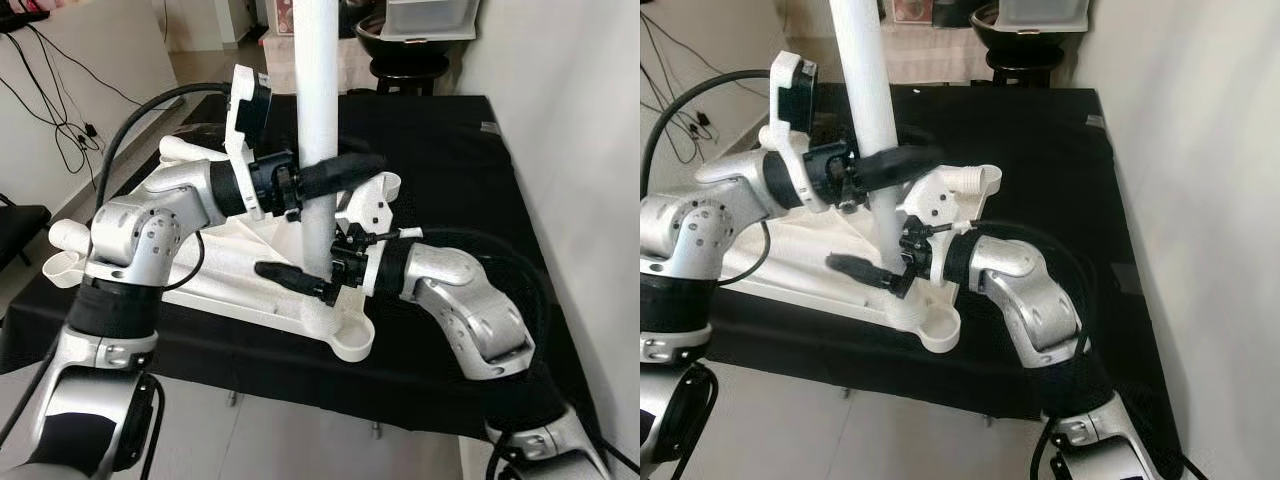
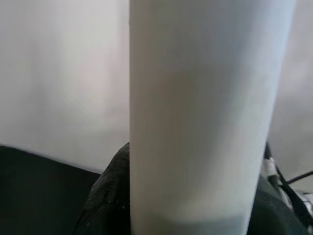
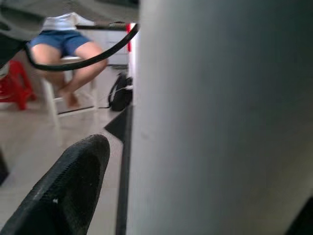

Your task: Building children table

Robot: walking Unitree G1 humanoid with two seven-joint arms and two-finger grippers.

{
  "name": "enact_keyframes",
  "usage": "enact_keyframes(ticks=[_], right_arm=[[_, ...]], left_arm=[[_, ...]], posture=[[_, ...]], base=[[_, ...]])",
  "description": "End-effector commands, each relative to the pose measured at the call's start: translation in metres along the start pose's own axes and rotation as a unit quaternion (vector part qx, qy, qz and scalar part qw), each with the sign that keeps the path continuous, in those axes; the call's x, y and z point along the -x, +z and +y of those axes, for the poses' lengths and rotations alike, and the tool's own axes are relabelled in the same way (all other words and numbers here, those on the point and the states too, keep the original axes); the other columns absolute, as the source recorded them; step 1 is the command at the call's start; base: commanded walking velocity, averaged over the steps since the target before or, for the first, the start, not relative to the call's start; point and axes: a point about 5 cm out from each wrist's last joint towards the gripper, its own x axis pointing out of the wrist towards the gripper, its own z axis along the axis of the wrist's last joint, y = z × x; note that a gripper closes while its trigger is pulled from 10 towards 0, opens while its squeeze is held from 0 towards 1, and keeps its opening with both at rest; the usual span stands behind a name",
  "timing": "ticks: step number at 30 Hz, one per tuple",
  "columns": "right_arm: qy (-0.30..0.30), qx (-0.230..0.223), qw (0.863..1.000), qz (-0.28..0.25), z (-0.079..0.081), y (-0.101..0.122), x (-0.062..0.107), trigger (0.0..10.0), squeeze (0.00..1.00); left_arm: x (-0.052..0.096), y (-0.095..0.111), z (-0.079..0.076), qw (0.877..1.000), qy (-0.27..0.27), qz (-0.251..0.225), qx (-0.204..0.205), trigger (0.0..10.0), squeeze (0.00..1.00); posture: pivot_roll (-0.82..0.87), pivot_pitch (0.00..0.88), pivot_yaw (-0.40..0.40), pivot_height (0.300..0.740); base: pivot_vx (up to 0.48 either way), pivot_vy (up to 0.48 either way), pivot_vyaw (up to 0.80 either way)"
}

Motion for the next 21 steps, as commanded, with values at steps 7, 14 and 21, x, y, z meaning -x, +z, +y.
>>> enact_keyframes(ticks=[7,14,21], right_arm=[[0.113,-0.044,0.993,-0.009,0.022,-0.003,-0.027,0.0,0.0],[0.141,-0.047,0.989,-0.009,0.024,-0.004,-0.024,0.0,0.0],[0.132,-0.046,0.99,-0.004,0.02,-0.005,-0.022,0.0,0.0]], left_arm=[[-0.035,0.013,-0.021,0.985,-0.166,-0.034,0.029,0.0,0.0],[-0.042,0.016,-0.022,0.981,-0.188,-0.04,0.029,0.0,0.0],[-0.051,0.018,-0.022,0.98,-0.192,-0.04,0.026,0.0,0.0]], posture=[[-0.02,0.062,0.023,0.74],[-0.03,0.062,0.023,0.74],[-0.03,0.062,0.022,0.74]], base=[[0.0,0.0,0.0],[0.0,0.0,0.0],[0.0,0.0,0.0]])
